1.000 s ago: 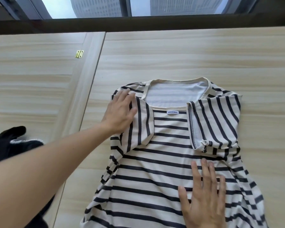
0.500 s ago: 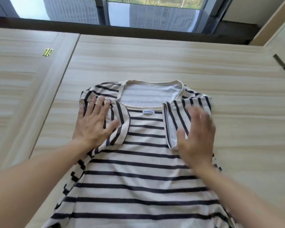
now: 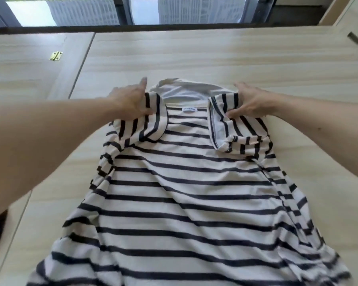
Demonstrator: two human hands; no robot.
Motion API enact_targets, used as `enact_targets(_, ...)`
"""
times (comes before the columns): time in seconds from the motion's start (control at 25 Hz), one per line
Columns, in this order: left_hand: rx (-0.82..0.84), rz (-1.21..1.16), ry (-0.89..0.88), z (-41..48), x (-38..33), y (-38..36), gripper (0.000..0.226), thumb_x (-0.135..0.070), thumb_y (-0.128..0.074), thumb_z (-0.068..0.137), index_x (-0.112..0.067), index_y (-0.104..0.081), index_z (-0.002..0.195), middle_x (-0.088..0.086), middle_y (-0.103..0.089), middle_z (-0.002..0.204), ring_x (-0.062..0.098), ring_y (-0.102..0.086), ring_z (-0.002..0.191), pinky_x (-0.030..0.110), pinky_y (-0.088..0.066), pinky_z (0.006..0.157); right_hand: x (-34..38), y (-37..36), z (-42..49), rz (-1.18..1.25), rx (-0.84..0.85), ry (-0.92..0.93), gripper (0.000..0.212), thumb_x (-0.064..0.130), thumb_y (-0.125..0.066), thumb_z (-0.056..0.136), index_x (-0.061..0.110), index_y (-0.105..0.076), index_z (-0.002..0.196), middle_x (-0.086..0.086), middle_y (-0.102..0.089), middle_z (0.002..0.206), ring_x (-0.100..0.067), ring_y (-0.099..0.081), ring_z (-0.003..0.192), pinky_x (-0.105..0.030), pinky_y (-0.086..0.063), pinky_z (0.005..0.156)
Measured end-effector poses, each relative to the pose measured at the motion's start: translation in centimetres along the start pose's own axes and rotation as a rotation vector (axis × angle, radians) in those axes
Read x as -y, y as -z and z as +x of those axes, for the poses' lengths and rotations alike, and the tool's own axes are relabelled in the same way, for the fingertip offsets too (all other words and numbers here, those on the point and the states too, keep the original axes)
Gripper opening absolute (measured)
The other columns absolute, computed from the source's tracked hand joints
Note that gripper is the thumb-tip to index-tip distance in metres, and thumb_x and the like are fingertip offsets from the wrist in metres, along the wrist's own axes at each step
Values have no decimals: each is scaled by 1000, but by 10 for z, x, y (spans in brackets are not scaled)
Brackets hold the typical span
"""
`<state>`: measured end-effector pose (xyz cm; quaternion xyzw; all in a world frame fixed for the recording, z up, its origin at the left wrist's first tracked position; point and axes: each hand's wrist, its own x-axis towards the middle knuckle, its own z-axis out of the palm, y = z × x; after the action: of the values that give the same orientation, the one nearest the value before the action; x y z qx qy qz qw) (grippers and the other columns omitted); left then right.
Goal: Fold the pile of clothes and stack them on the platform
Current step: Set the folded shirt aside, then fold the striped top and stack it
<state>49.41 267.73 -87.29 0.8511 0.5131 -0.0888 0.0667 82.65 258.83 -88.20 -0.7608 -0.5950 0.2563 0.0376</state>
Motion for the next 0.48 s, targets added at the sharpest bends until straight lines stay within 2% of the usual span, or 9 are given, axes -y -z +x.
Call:
enact_targets(0.04,-28,2,1,-4,-5,1,60,-47,-63,94,-11,-47,140,18,-62,126,38,-59,111,50,-51,98,3,-3,-6,-1,-33,3,84,42,-84,77,14,-39,142,-17,-54,140,-36,-53,124,-47,-45,106)
enact_targets(0.08,-48,14,-6,-11,-12,2,40,-42,-64,94,-12,-60,121,14,-66,108,35,-62,95,47,-55,88,7,-7,-12,-35,-88,5,58,40,-81,79,16,-53,124,-14,-64,123,-33,-60,108,-44,-50,94)
enact_targets(0.12,-49,22,-14,-21,-19,2,29,-39,-65,94,-14,-64,107,10,-66,96,32,-62,84,44,-56,79,14,-12,-24,-79,-148,-4,38,35,-77,83,19,-57,110,-11,-67,109,-31,-61,97,-41,-51,84)
enact_targets(0.16,-36,46,-24,-32,-26,0,24,-37,-65,94,-15,-65,103,8,-64,92,31,-62,80,40,-54,73,23,-21,-39,-117,-197,-8,23,27,-71,87,20,-59,105,-8,-67,100,-29,-61,91,-39,-49,77)
enact_targets(0.2,-20,82,-26,-46,-33,-2,22,-34,-64,94,-15,-66,105,8,-63,93,32,-62,81,37,-51,70,33,-30,-57,-155,-222,-7,18,18,-65,90,22,-59,106,-5,-65,93,-27,-59,87,-37,-45,73)
enact_targets(0.32,-67,137,-67,-96,-51,6,19,-17,-60,93,-14,-61,112,13,-63,105,37,-62,89,38,-42,69,53,-53,-121,-241,-230,59,36,5,-57,89,23,-59,120,-6,-64,93,-28,-59,87,-36,-43,76)
enact_targets(0.4,-166,141,-60,-123,-54,34,17,-5,-52,92,-15,-53,105,16,-62,99,34,-56,83,39,-39,73,56,-42,-154,-267,-290,93,32,-1,-56,85,20,-61,108,-9,-66,91,-30,-60,83,-38,-45,76)
enact_targets(0.48,-263,137,-29,-141,-49,69,17,-3,-47,91,-18,-45,99,17,-60,89,32,-51,80,43,-37,84,54,-9,-171,-233,-433,46,23,0,-56,83,18,-58,97,-15,-68,90,-36,-63,86,-41,-45,81)
